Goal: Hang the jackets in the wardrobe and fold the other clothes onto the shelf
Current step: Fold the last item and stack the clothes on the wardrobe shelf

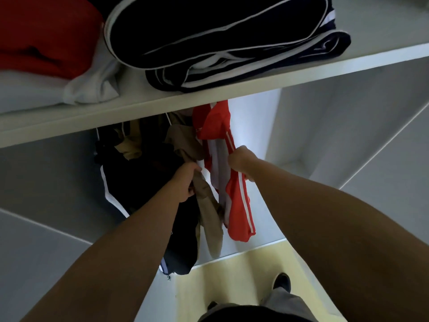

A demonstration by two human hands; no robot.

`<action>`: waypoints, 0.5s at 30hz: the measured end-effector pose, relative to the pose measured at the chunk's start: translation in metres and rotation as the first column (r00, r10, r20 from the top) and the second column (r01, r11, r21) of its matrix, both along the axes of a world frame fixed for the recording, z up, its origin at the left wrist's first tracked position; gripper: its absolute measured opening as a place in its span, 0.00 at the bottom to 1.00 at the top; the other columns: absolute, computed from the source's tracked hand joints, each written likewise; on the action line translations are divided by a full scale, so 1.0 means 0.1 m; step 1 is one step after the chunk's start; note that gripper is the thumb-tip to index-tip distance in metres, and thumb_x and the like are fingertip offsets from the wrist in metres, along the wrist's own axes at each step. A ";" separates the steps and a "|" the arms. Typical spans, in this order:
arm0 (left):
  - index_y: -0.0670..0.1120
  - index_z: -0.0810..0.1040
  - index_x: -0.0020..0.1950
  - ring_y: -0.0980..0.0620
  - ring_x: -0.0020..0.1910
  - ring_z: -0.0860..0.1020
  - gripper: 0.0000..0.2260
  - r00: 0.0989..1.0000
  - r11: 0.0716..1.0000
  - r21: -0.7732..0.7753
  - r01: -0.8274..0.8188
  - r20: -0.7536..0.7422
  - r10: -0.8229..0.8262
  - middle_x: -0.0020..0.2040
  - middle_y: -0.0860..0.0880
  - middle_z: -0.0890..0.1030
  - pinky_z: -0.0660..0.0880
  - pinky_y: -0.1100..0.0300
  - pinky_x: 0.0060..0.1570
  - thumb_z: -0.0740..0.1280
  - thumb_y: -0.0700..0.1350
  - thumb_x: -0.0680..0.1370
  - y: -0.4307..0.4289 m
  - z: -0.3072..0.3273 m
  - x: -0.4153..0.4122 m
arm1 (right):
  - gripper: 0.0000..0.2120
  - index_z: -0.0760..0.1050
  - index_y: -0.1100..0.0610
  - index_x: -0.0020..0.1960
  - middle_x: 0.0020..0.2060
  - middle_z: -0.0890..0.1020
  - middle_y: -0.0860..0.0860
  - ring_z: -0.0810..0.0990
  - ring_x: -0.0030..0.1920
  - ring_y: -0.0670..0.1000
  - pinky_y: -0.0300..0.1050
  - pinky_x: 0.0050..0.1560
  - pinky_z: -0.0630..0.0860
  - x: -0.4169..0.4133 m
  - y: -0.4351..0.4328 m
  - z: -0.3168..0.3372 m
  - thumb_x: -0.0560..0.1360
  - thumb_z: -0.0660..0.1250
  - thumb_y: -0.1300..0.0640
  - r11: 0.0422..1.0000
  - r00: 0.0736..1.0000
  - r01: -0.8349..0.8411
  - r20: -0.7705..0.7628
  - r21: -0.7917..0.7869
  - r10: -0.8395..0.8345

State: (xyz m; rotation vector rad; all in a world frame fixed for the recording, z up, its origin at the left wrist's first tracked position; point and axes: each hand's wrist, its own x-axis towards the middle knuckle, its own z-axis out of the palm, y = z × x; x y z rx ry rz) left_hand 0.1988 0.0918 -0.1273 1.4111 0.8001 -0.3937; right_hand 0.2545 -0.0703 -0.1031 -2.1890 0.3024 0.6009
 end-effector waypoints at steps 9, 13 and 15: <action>0.44 0.68 0.39 0.48 0.34 0.68 0.12 0.997 0.989 0.126 -0.070 0.048 0.065 0.38 0.46 0.69 0.68 0.55 0.42 0.58 0.37 0.82 -0.26 0.14 -0.02 | 0.13 0.75 0.55 0.58 0.51 0.84 0.57 0.85 0.49 0.58 0.56 0.52 0.83 -0.15 -0.10 -0.11 0.74 0.64 0.56 0.906 0.980 0.072 -0.198 0.417 0.013; 0.45 0.69 0.40 0.46 0.39 0.70 0.15 0.992 0.985 0.136 -0.104 0.080 0.094 0.41 0.45 0.70 0.69 0.56 0.43 0.54 0.36 0.85 -0.46 0.23 -0.01 | 0.14 0.74 0.57 0.64 0.56 0.82 0.58 0.82 0.55 0.60 0.59 0.63 0.78 -0.14 -0.26 -0.09 0.81 0.58 0.57 0.915 0.996 0.055 -0.085 0.399 -0.023; 0.44 0.70 0.39 0.44 0.39 0.71 0.14 0.990 0.981 0.150 -0.122 0.086 0.110 0.41 0.45 0.72 0.69 0.55 0.40 0.55 0.36 0.84 -0.56 0.26 -0.01 | 0.14 0.74 0.57 0.65 0.56 0.82 0.57 0.82 0.55 0.60 0.57 0.63 0.78 -0.11 -0.39 -0.07 0.81 0.58 0.58 0.910 0.997 0.047 -0.069 0.412 -0.021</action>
